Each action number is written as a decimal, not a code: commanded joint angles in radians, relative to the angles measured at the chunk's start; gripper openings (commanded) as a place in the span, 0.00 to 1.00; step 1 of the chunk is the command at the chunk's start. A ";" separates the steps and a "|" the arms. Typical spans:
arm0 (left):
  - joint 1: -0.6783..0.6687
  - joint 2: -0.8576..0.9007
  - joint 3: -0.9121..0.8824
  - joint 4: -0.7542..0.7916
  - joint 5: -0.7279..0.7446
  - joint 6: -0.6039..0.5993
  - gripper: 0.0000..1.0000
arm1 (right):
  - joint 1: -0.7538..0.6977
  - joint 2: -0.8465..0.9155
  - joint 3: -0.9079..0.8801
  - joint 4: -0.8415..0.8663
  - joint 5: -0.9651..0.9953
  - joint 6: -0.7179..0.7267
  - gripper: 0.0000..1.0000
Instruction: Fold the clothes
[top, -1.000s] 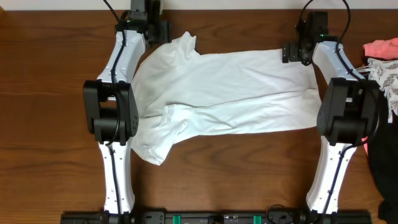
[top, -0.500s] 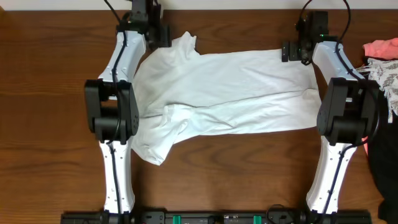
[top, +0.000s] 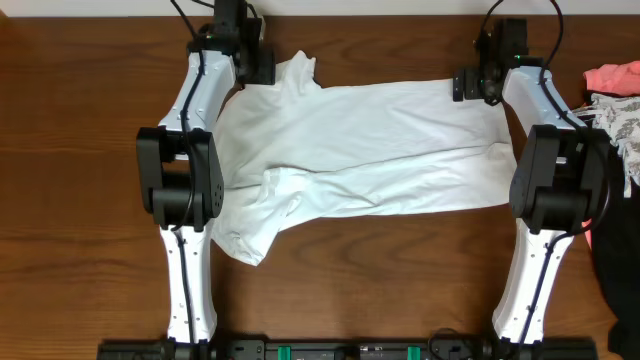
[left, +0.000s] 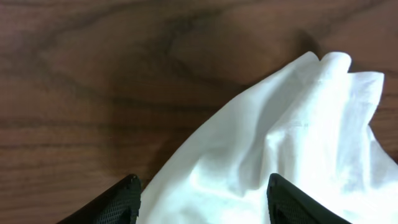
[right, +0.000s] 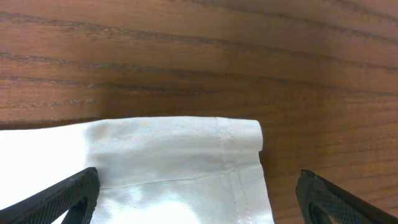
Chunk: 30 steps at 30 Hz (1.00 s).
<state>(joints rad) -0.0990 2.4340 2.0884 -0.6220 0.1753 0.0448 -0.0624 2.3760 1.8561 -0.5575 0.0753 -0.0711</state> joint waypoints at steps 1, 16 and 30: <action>0.003 0.029 -0.003 0.002 -0.045 0.049 0.66 | 0.010 0.016 0.013 -0.004 -0.008 -0.016 0.99; 0.003 0.061 -0.019 -0.006 -0.089 0.117 0.63 | 0.010 0.016 0.013 -0.007 -0.004 -0.016 0.99; 0.003 0.106 -0.017 0.022 -0.090 0.124 0.41 | 0.011 0.016 0.013 -0.011 0.006 -0.015 0.62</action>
<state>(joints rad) -0.1001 2.5038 2.0853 -0.5987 0.1043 0.1543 -0.0624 2.3760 1.8561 -0.5640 0.0765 -0.0868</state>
